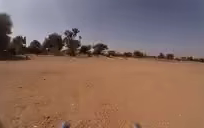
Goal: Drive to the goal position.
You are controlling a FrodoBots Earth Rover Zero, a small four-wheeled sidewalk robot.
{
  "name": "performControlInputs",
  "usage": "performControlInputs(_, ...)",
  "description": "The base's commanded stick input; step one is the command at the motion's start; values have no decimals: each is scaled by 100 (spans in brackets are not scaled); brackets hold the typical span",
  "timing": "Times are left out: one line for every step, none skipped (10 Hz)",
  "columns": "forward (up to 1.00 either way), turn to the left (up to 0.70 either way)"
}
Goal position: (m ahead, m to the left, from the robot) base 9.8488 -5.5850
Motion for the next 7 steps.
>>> performControlInputs(50, 0)
performControlInputs(50, 0)
performControlInputs(50, 0)
performControlInputs(50, 0)
performControlInputs(50, 0)
performControlInputs(50, 0)
performControlInputs(50, 0)
